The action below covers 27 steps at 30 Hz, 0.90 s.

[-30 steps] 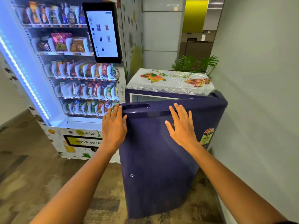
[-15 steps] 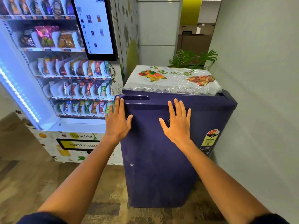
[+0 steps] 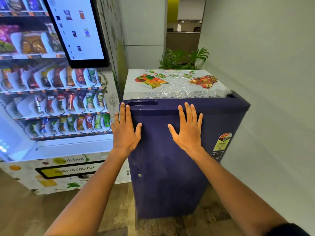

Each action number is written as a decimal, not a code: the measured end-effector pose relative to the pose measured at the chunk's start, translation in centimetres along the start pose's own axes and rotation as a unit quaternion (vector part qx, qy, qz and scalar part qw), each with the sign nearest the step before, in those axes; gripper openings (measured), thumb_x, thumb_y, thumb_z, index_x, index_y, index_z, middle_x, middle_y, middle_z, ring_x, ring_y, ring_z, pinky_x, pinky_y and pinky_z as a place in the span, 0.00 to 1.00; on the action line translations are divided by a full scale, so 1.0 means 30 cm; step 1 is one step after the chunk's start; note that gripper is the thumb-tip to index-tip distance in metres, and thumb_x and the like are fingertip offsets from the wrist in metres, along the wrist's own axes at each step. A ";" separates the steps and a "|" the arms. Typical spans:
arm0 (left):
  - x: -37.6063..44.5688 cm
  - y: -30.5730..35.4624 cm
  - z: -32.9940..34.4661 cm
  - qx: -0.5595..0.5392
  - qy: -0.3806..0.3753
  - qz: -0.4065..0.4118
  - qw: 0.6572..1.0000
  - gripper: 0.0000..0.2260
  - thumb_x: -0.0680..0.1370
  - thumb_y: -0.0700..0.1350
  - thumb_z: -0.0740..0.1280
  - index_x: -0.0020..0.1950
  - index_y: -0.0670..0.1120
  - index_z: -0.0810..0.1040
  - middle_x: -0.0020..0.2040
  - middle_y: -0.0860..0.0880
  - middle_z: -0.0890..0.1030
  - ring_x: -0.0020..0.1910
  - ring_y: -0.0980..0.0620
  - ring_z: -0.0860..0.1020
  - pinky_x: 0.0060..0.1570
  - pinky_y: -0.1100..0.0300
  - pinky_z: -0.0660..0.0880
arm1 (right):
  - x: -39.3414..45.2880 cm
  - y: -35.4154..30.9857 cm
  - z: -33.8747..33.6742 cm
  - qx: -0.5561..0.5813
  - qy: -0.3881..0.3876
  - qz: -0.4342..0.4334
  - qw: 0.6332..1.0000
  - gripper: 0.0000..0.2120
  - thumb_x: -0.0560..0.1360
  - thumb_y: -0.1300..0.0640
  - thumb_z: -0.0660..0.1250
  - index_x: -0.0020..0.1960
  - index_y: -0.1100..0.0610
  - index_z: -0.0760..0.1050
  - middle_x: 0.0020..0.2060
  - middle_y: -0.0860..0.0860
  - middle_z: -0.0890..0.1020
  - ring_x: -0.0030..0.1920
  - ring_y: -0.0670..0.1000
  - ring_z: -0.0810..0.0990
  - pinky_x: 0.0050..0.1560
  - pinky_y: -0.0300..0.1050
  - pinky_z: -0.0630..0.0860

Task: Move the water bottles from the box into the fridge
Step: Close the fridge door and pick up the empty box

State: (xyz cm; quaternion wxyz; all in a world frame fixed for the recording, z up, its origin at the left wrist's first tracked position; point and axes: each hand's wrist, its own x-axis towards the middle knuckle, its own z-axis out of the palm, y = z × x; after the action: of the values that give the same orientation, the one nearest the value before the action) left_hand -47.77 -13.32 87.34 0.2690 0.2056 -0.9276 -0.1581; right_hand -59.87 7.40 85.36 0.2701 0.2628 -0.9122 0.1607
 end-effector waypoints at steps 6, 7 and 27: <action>0.012 -0.035 0.017 -0.021 0.013 0.033 0.999 0.38 0.79 0.58 0.61 0.80 0.49 0.41 0.81 0.51 0.41 0.78 0.39 0.53 0.71 0.35 0.60 | 0.002 -0.021 0.020 -0.006 0.008 0.020 1.000 0.40 0.77 0.35 0.58 0.81 0.53 0.49 0.80 0.54 0.49 0.80 0.56 0.42 0.76 0.67 0.48; 0.012 -0.038 0.019 -0.023 0.012 0.035 0.999 0.38 0.79 0.58 0.60 0.80 0.50 0.40 0.80 0.51 0.40 0.78 0.39 0.53 0.71 0.35 0.60 | 0.001 -0.023 0.020 -0.008 0.008 0.022 1.000 0.41 0.77 0.35 0.58 0.81 0.53 0.48 0.80 0.54 0.48 0.80 0.56 0.42 0.76 0.68 0.48; -0.238 0.004 0.018 0.060 -0.044 0.037 0.997 0.37 0.79 0.65 0.54 0.80 0.50 0.43 0.80 0.50 0.37 0.79 0.43 0.42 0.73 0.35 0.49 | -0.175 -0.019 -0.048 -0.008 -0.069 0.014 0.997 0.39 0.78 0.33 0.52 0.81 0.52 0.43 0.80 0.54 0.44 0.80 0.59 0.44 0.75 0.67 0.47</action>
State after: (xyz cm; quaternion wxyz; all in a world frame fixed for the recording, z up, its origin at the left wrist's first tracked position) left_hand -42.60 -9.78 83.85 0.2207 0.1799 -0.9532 -0.1012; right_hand -55.19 9.62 83.58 0.2063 0.2578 -0.9336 0.1389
